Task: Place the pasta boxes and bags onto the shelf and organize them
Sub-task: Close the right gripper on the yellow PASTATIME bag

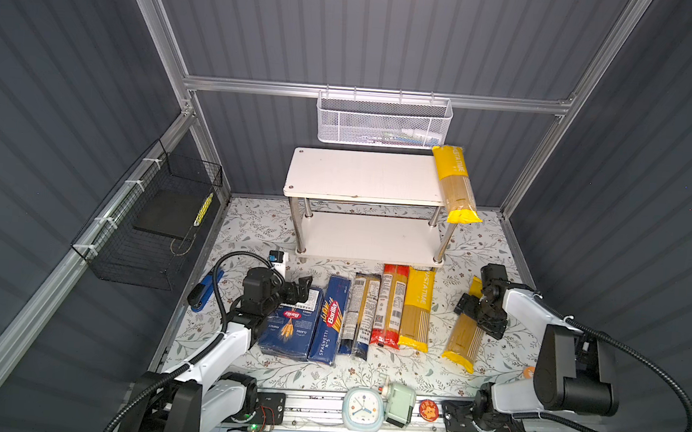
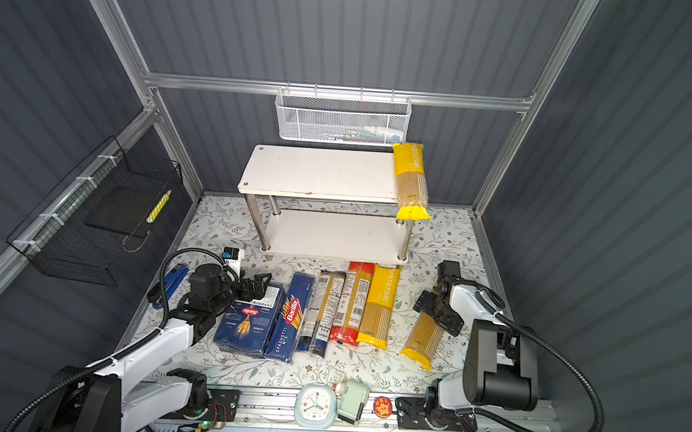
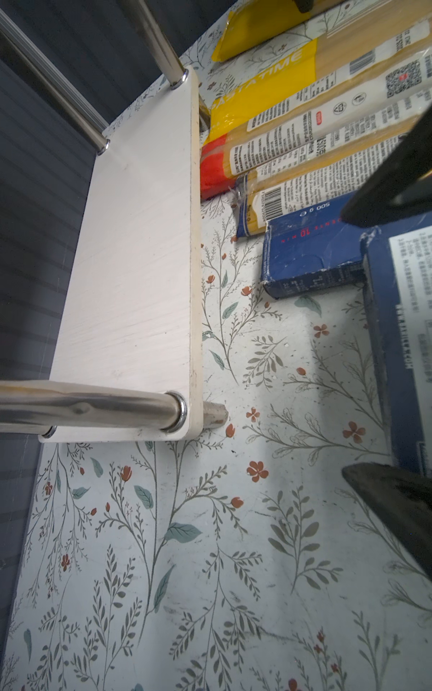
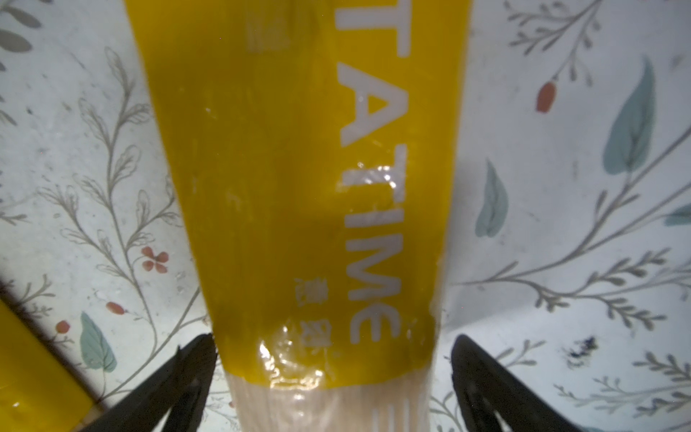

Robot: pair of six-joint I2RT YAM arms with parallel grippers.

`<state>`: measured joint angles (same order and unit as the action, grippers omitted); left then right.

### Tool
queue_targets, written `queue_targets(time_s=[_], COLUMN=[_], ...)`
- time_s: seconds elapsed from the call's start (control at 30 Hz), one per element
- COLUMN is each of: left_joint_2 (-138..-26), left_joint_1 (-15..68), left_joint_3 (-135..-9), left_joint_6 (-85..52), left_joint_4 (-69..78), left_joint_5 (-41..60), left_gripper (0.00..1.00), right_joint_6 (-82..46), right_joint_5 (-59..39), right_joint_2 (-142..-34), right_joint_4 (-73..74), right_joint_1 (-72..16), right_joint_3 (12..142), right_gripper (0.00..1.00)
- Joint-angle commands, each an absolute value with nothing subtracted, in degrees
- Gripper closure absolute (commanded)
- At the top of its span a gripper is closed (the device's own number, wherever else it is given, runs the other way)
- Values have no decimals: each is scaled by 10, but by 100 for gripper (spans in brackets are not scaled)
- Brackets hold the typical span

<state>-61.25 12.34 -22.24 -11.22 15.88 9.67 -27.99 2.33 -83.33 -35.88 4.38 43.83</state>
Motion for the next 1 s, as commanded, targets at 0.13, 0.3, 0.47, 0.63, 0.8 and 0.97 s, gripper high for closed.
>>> queue_targets(time_s=[0.13, 0.3, 0.47, 0.63, 0.8, 0.97], left_joint_2=[-606, -606, -607, -603, -600, -592], left_joint_1=[126, 126, 126, 126, 126, 126], left_joint_3=[-236, -235, -236, -236, -234, -233], left_joint_6=[-120, -120, -120, -119, -118, -117], left_joint_4=[155, 156, 155, 154, 154, 150], left_joint_5=[97, 96, 96, 94, 93, 91], left_gripper=[1, 1, 1, 1, 1, 1], right_joint_6=[-267, -259, -252, -251, -251, -244], right_joint_5=[26, 30, 36, 43, 42, 24], right_joint_2=[-844, -868, -880, -881, -862, -863], right_joint_4=[-379, -390, -396, -397, -383, -376], right_joint_1=[42, 42, 42, 42, 42, 42], right_joint_3=[450, 461, 467, 470, 464, 463], right_gripper=[1, 1, 1, 1, 4, 8])
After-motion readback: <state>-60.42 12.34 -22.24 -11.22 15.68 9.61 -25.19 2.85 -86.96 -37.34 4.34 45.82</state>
